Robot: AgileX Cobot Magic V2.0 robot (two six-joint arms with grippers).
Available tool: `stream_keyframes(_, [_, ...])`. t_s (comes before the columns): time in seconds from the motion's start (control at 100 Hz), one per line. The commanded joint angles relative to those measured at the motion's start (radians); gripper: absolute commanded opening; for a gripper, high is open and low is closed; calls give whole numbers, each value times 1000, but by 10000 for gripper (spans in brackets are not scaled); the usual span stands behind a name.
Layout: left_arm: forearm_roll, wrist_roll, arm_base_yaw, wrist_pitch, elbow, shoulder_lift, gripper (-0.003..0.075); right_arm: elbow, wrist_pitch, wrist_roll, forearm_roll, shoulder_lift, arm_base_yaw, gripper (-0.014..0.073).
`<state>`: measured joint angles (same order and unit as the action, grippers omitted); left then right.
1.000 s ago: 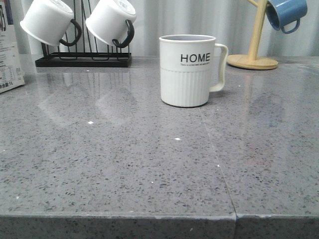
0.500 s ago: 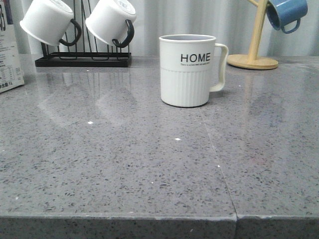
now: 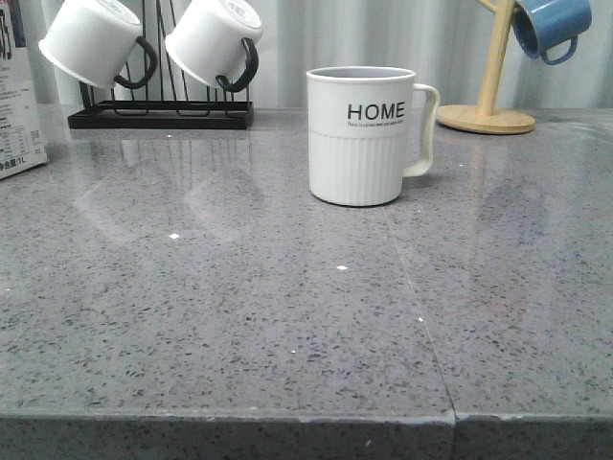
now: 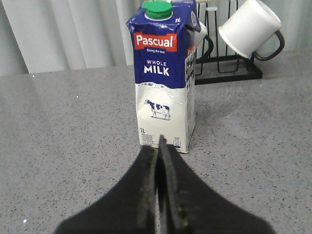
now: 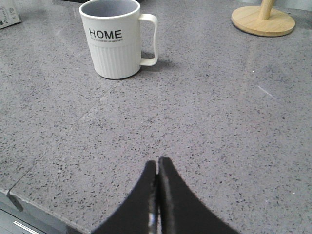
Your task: Place milk next to cup
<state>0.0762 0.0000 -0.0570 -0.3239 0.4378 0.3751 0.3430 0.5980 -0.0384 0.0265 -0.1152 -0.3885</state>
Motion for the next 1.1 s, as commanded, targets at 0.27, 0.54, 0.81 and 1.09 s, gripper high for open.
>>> stream_keyframes(0.27, [5,-6,7,353,82,286,662,23,-72,5,5,-10,-3,-58])
stream_keyframes(0.54, [-38,-6,41,570,82,448,657,23,-72,5,5,-10,-3,-58])
stream_keyframes(0.81, [-85,-7,41,650,153,611,657,23,-72,5,5,-10,-3,-58])
stream_keyframes(1.09, [-85,-7,-3,666,239,752,657,23,-72,5,5,-10,-3,-58])
